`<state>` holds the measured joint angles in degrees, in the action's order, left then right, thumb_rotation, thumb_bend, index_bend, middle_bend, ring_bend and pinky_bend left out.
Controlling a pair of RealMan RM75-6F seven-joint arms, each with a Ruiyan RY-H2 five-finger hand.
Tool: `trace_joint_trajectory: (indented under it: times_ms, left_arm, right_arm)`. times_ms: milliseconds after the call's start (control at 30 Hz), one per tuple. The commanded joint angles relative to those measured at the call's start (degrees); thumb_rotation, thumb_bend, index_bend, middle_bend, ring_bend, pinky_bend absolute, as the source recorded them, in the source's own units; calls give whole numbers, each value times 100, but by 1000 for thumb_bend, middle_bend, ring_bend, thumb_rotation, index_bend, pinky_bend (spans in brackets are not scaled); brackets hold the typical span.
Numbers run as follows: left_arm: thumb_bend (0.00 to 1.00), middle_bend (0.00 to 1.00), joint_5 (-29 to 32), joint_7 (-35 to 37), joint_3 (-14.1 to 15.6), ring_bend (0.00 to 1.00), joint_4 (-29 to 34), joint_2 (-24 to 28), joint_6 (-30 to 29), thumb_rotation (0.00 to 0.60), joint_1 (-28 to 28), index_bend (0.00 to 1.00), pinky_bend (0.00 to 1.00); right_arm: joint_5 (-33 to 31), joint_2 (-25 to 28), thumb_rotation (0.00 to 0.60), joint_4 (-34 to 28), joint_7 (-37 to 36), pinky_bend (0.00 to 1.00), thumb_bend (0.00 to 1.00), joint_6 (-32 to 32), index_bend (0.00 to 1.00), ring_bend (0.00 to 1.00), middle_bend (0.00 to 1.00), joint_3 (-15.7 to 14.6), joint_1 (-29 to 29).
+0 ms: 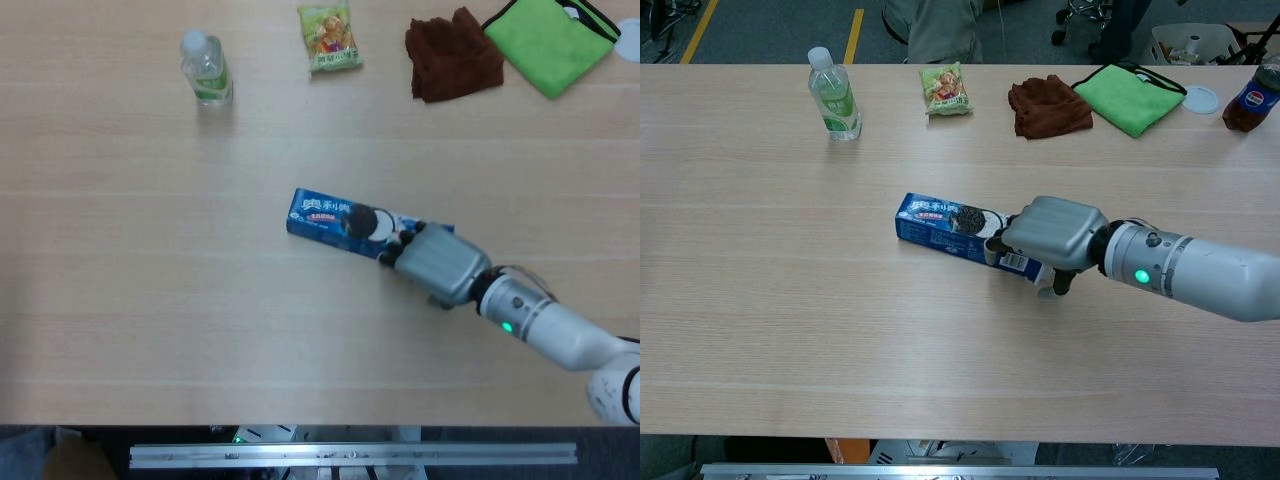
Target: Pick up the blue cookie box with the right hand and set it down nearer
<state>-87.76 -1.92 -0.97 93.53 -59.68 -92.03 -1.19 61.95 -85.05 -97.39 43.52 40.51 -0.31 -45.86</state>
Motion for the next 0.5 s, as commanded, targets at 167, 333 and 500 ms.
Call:
trace_joint_trajectory:
  times_ms: [167,333,500]
  left_arm:
    - [261,242,13,13,-14,186,-23,-2,18,600,4,291,256]
    - [260,242,42,22,-16,186,-56,-13,49,600,3,290,256]
    - [261,242,44,35,-15,186,-58,8,68,600,5,291,256]
  right_arm:
    - [-419,122,600,215,45,327,181,389,276,277,324,92,-123]
    - [-416,257,600,-14,-504,327,179,387,276,278,324,277,-150]
    - [-568,35,600,93,-386,327,167,646,276,282,321,405,-276]
